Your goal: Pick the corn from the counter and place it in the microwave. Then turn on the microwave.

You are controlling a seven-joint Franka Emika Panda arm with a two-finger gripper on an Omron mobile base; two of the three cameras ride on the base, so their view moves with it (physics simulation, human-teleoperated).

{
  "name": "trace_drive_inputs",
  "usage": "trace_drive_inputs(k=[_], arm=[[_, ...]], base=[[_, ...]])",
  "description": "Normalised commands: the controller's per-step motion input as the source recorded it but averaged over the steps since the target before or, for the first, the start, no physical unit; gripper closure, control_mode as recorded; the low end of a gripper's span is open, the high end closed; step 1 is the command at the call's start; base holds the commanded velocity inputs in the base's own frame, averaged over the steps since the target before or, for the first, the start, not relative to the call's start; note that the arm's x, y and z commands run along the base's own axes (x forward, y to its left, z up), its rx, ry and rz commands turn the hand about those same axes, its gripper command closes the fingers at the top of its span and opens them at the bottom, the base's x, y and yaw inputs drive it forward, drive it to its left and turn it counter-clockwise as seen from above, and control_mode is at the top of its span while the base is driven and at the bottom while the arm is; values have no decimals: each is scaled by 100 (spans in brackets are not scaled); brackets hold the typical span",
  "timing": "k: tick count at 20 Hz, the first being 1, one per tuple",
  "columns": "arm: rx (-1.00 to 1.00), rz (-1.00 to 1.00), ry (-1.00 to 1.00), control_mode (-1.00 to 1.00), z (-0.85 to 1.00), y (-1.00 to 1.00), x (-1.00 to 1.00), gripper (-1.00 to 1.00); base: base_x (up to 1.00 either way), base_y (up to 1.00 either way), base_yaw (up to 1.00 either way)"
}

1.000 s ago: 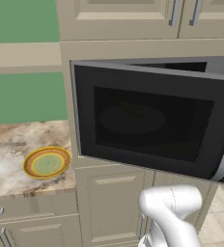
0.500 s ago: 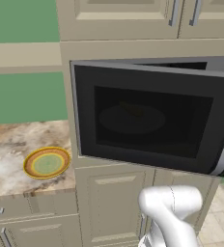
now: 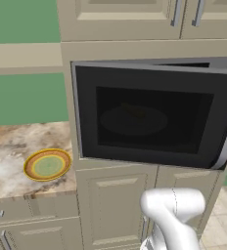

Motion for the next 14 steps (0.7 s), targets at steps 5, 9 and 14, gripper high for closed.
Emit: trace_drive_inputs(k=[5,9,14], arm=[[4,0,-7,-100,-26,-4,47,-100],[4,0,0,-100,-21,0,56,-100],[4,0,0,-100,-16,0,56,-100]], base=[[0,0,0],[0,0,0],[0,0,0]])
